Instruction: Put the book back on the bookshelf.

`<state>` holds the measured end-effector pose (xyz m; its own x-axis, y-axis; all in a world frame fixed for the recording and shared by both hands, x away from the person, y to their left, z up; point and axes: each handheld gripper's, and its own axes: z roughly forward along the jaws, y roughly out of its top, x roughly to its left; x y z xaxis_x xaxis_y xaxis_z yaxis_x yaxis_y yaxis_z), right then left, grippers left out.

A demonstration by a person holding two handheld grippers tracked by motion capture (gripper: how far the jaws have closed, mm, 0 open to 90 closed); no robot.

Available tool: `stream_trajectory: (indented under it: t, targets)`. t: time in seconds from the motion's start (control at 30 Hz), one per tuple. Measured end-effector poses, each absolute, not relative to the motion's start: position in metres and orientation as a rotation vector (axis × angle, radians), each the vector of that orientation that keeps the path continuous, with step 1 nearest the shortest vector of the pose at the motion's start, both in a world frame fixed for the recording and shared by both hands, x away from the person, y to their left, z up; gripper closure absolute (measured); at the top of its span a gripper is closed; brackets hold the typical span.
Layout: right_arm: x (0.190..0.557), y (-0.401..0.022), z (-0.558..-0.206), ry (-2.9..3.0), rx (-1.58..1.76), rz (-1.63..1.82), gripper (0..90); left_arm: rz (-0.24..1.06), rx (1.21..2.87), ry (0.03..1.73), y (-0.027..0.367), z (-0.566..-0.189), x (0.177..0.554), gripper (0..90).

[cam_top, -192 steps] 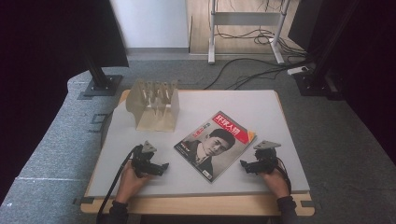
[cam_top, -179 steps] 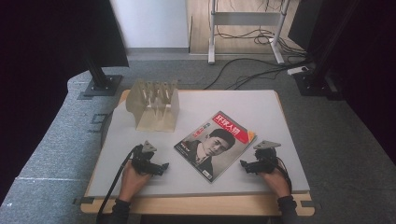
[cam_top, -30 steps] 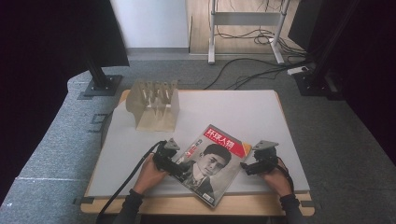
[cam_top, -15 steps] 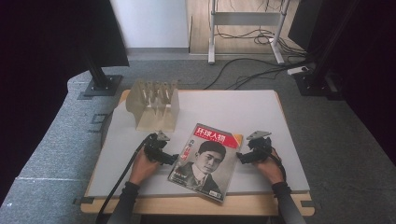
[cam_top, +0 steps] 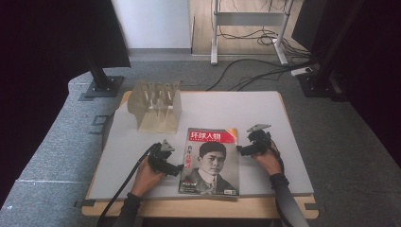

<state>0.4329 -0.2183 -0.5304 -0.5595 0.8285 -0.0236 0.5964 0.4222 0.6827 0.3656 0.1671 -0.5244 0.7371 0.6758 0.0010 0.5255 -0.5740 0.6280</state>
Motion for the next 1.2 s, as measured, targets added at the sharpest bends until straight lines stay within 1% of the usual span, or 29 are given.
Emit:
stream_trajectory:
  t: [0.27,0.4,0.57,0.6,0.63,0.67,0.83,0.93,1.03,1.1,1.2]
  targets:
    - [0.453,-0.211,-0.529,2.313,1.251,0.873,1.8,0.296,2.332,0.829,0.152,-0.526,0.348,0.0]
    - [0.461,-0.205,-0.527,2.306,1.242,0.850,4.3,0.289,2.333,0.810,0.143,-0.527,0.342,0.0]
    - [0.469,-0.198,-0.526,2.301,1.247,0.836,5.2,0.266,2.339,0.772,0.142,-0.527,0.342,0.0]
    - [0.470,-0.199,-0.526,2.305,1.247,0.846,6.9,0.253,2.336,0.765,0.144,-0.526,0.344,0.0]
    - [0.469,-0.200,-0.526,2.318,1.249,0.866,10.9,0.261,2.329,0.785,0.146,-0.525,0.347,0.0]
    - [0.469,-0.202,-0.525,2.333,1.248,0.884,13.0,0.285,2.321,0.807,0.149,-0.524,0.350,0.0]
    - [0.460,-0.204,-0.519,2.361,1.261,0.954,12.8,0.370,2.234,0.917,0.160,-0.523,0.367,0.0]
    - [0.452,-0.200,-0.514,2.397,1.218,0.998,12.9,0.354,2.264,0.958,0.157,-0.528,0.375,0.0]
    - [0.444,-0.194,-0.511,2.428,1.173,1.023,13.7,0.374,2.262,0.951,0.155,-0.528,0.375,0.0]
    - [0.441,-0.191,-0.511,2.440,1.171,1.027,14.8,0.354,2.261,0.960,0.155,-0.528,0.377,0.0]
    - [0.440,-0.189,-0.515,2.464,1.186,1.046,17.0,0.357,2.260,0.964,0.155,-0.529,0.377,0.0]
